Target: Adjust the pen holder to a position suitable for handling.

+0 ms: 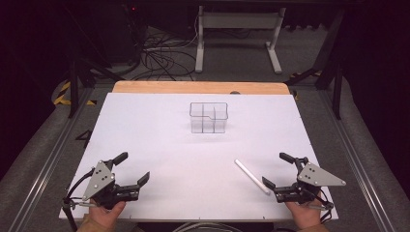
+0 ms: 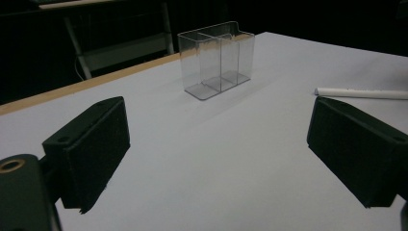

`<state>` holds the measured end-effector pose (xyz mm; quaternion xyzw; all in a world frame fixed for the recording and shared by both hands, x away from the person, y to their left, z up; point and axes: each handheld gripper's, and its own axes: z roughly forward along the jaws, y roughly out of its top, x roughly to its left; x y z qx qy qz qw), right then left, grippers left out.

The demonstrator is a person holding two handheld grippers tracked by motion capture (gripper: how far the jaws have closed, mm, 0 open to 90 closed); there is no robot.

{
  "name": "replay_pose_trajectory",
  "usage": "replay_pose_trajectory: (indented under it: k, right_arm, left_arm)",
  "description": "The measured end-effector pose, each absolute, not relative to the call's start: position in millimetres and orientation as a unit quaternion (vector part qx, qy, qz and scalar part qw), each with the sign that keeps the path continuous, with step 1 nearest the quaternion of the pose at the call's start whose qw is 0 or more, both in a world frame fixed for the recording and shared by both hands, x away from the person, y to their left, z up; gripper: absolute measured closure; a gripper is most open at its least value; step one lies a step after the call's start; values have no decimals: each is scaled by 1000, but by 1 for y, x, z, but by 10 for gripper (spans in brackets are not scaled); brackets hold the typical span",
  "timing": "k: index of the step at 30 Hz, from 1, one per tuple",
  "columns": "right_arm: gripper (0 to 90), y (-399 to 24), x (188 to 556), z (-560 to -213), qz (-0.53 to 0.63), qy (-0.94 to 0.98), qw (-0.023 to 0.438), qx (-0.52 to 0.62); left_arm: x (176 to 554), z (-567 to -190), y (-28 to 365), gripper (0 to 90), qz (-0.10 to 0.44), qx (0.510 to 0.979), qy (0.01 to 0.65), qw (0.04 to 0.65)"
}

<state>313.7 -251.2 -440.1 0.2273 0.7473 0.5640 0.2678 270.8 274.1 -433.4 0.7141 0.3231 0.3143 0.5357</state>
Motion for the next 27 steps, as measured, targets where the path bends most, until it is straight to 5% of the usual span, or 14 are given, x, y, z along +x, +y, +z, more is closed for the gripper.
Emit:
replay_pose_trajectory:
  k: [27]
  right_arm:
    - [53,-213,351,-404,542,780,230,211]
  left_arm:
    - [272,-435,275,110,311,717,328,531]
